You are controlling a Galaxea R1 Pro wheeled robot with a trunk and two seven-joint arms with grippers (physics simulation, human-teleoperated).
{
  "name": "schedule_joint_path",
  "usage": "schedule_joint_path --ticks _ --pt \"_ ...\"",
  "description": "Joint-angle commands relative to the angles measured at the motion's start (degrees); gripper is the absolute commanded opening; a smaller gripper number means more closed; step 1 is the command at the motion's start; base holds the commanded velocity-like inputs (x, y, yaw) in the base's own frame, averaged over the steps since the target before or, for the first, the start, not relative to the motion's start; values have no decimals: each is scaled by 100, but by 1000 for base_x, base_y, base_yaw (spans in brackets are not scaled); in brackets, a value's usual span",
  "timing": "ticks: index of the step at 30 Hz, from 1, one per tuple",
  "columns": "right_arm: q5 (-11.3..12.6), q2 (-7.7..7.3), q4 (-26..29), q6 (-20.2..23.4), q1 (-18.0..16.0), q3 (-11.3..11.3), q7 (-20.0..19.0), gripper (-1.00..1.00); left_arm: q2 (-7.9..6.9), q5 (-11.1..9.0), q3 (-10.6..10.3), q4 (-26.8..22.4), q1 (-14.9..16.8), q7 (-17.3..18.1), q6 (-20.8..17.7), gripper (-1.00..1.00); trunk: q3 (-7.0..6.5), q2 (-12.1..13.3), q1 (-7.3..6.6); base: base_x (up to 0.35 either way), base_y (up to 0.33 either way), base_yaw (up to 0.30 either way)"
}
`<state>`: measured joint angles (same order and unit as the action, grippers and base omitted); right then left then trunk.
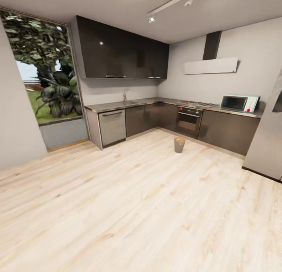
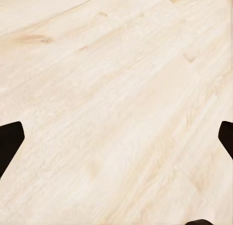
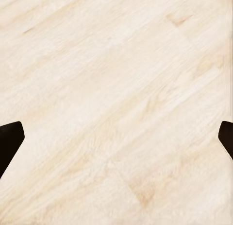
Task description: Put the three can of soda from the living room inside the tash can in the kitchen.
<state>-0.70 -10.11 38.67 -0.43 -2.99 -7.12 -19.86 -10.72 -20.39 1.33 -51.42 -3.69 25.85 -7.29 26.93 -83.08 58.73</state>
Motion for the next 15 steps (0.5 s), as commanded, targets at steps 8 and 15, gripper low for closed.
schedule_joint_path --ticks 8,15 --pt "0 0 0 -1 0 0 0 100 0 0 6 0 0 5 0 100 0 0 0 346 0 -190" --pt "0 0 0 -1 0 0 2 100 0 0 7 0 0 4 0 100 0 0 0 346 0 -178"
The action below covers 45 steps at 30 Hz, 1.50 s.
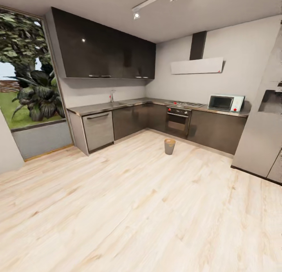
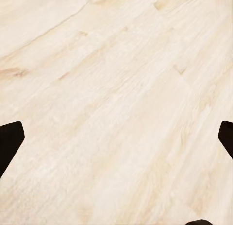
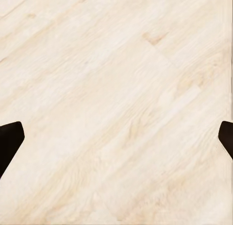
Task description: Put the three can of soda from the living room inside the tash can in the kitchen.
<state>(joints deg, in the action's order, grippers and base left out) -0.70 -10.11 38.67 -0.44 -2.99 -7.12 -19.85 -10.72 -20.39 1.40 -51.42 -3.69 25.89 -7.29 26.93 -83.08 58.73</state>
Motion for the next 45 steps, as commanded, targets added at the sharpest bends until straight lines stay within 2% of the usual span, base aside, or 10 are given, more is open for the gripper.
schedule_joint_path --ticks 1,20,45 --pt "0 0 0 0 0 0 0 100 0 0 0 0 0 -1 0 100 0 0 0 346 0 -174" --pt "0 0 0 0 0 0 3 100 0 0 1 0 0 -1 0 100 0 0 0 346 0 -162" --pt "0 0 0 0 0 0 7 100 0 0 1 0 0 -5 -8 100 0 0 0 346 0 -6"
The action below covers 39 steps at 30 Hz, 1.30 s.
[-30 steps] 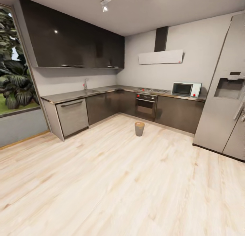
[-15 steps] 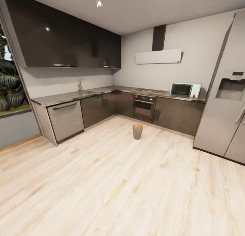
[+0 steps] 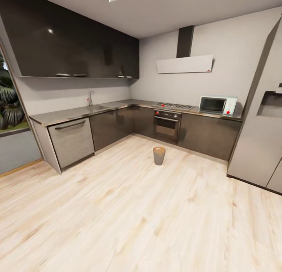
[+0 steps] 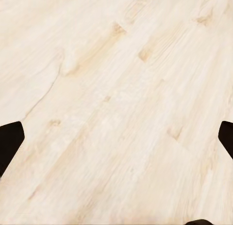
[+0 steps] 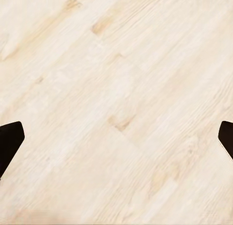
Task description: Put the three can of soda from the living room inside the tash can in the kitchen.
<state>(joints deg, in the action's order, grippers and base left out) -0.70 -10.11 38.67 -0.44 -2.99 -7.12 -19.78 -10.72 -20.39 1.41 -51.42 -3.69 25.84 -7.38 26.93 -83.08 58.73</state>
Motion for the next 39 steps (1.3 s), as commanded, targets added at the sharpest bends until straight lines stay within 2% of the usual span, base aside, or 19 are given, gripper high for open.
schedule_joint_path --ticks 1,20,39 --pt "0 0 0 0 0 0 0 100 0 1 0 0 0 0 0 100 0 0 0 346 0 0" --pt "0 0 0 -8 0 -6 0 100 0 2 0 8 0 0 -1 100 0 0 0 346 4 0" --pt "0 0 0 -9 0 -9 9 100 0 2 8 9 0 0 -1 100 0 0 0 346 82 0"
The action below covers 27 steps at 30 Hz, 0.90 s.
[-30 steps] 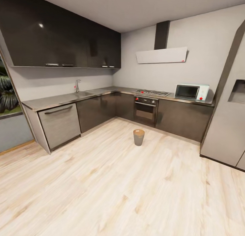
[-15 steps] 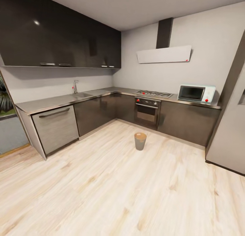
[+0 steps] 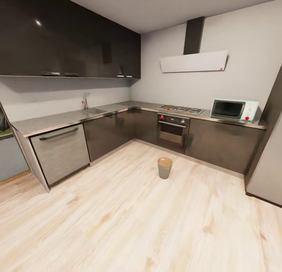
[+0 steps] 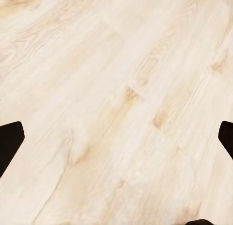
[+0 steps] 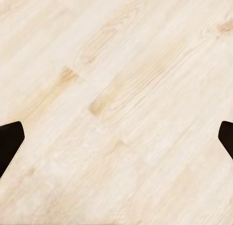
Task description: Put the three can of soda from the living room inside the tash can in the kitchen.
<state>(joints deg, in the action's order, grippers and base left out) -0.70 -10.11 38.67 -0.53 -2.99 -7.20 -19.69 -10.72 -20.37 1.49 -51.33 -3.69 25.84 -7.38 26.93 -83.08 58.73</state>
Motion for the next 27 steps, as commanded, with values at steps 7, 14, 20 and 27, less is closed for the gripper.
schedule_joint_path --ticks 7,14,20,27 --pt "0 0 0 0 0 0 0 100 0 3 0 0 0 0 0 100 0 0 0 346 91 0" --pt "0 0 0 0 0 0 0 100 0 2 -1 0 0 0 0 100 0 0 0 346 91 0" --pt "0 0 0 0 0 0 0 100 0 -2 -2 -1 0 0 0 100 0 0 0 346 91 0" --pt "0 0 0 0 0 0 0 100 0 1 -2 -2 0 0 1 100 0 0 0 346 91 0"
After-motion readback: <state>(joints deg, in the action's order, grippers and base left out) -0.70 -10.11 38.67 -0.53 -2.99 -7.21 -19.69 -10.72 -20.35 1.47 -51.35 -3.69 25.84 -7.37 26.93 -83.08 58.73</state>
